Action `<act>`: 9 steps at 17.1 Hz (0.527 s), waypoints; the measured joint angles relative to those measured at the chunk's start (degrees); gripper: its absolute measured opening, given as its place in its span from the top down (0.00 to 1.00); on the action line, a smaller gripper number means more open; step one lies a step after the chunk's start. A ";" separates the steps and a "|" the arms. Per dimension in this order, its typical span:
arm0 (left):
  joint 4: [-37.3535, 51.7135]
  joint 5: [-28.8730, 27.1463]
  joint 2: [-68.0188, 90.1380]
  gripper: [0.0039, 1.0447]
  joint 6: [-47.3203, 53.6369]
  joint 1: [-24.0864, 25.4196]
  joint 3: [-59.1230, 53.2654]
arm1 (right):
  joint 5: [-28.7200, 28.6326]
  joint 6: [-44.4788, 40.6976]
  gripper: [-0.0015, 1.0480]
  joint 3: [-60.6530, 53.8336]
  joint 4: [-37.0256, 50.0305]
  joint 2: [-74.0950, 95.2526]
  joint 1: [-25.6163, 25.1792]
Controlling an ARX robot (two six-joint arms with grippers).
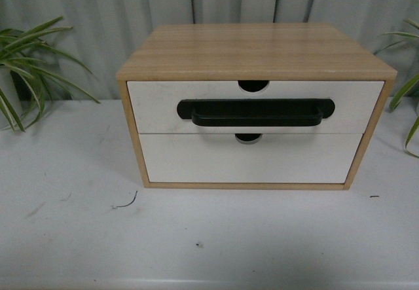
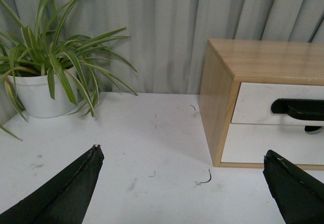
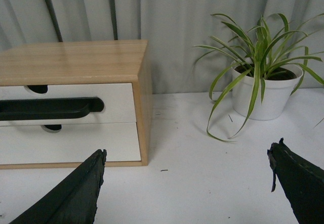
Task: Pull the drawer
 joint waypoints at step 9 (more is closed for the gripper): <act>0.00 0.00 0.00 0.06 0.00 0.00 0.00 | 0.00 0.00 0.06 0.00 0.00 0.00 0.00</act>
